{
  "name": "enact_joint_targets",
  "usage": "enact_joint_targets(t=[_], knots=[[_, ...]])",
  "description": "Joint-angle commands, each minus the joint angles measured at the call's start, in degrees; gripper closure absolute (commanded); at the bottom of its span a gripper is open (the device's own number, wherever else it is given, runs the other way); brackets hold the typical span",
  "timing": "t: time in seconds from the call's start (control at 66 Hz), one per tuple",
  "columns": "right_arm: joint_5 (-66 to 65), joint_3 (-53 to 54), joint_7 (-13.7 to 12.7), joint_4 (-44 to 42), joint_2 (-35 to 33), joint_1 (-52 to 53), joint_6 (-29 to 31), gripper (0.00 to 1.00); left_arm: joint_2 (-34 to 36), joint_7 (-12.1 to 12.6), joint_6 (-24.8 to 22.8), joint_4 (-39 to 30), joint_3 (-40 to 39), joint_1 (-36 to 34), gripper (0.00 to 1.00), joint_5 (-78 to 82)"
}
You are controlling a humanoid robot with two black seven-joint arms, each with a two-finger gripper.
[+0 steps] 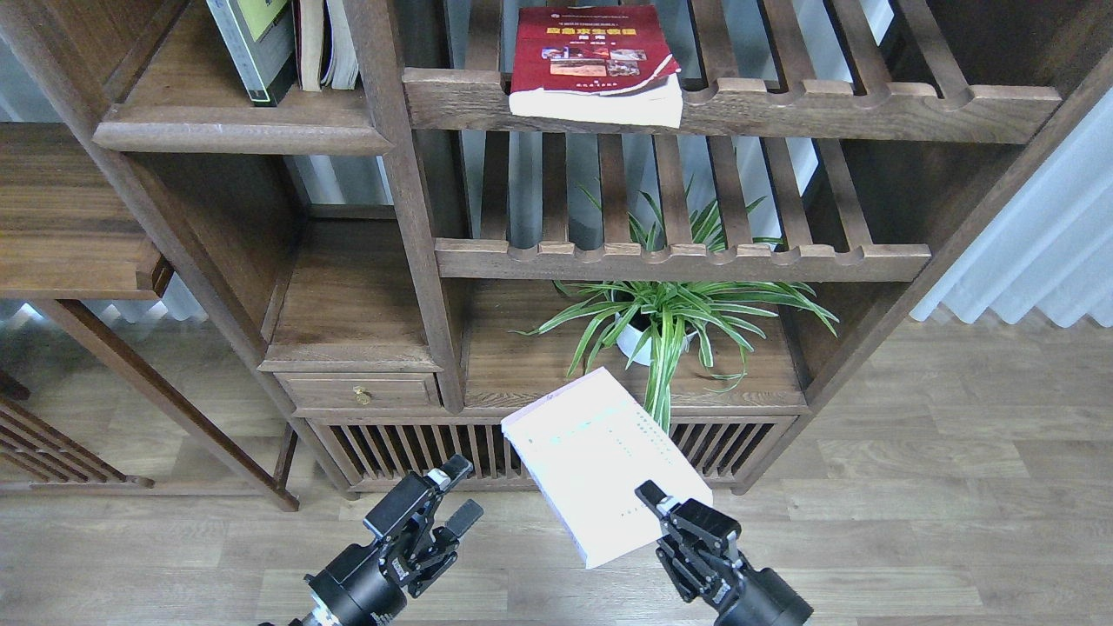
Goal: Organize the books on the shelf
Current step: 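Lower the white book and grasp it with the left gripper too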
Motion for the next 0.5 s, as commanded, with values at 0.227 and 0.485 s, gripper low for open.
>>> enact_joint_targets(t=[0.227, 0.485], knots=[[-4.39, -0.92, -0.85, 0.22, 2.16, -3.0, -0.01, 0.84, 0.01, 0.0, 0.0, 2.85, 2.45, 0.18, 0.11, 0.0], [-6.32, -1.01, -1.12, 0.31, 3.22, -4.76, -0.01, 0.84, 0.01, 0.0, 0.0, 4.35, 4.56, 0.18, 0.17, 0.09]])
